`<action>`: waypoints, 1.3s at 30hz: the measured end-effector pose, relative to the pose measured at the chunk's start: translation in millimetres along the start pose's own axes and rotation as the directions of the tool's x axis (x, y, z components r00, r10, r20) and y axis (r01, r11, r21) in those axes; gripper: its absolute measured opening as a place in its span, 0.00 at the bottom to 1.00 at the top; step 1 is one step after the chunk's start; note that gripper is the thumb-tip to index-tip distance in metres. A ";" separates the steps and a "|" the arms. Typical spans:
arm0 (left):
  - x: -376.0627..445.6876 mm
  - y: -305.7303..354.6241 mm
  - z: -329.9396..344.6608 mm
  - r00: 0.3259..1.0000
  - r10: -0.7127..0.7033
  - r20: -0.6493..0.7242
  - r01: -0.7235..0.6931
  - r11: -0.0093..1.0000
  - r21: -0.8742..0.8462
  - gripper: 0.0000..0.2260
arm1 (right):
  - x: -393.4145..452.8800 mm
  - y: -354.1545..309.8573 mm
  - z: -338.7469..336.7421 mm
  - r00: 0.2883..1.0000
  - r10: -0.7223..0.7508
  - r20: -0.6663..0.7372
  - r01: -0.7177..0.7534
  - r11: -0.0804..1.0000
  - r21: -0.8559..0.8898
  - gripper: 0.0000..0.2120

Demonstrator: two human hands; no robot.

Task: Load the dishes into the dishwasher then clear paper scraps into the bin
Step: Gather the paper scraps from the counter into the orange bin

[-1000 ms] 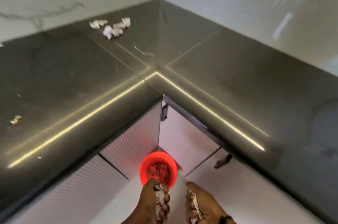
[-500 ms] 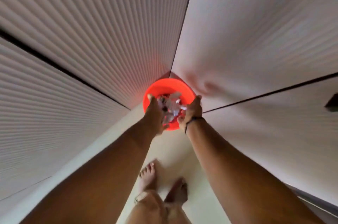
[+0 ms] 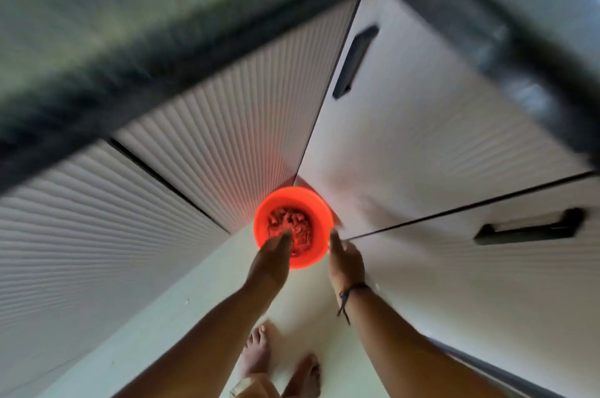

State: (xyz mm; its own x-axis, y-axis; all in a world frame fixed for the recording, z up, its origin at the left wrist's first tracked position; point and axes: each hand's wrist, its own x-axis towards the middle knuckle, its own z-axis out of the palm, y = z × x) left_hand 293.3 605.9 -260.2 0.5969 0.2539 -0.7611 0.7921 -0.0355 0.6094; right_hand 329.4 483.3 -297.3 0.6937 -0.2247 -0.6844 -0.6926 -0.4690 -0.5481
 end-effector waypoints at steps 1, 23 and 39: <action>-22.1 12.7 -4.3 0.998 0.056 0.013 -0.056 0.998 0.020 0.30 | -20.4 -13.4 -12.5 0.998 -0.056 0.002 0.056 0.998 -0.017 0.20; -209.4 251.6 -201.3 0.637 0.770 -0.019 -0.371 0.329 0.868 0.29 | -220.2 -281.8 -176.4 0.501 -0.863 0.068 0.648 0.323 -0.689 0.19; -92.1 368.7 -201.4 0.763 0.580 -0.286 -0.085 0.528 0.845 0.53 | -58.7 -432.7 -187.3 0.628 -0.731 0.268 0.610 0.249 -0.752 0.54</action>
State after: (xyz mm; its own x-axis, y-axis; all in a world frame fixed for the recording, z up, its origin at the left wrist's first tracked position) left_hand 504.6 764.1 79.4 0.8782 0.4495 -0.1638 0.4756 -0.8569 0.1987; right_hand 625.4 539.4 70.1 0.8887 0.4303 -0.1583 0.3997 -0.8963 -0.1922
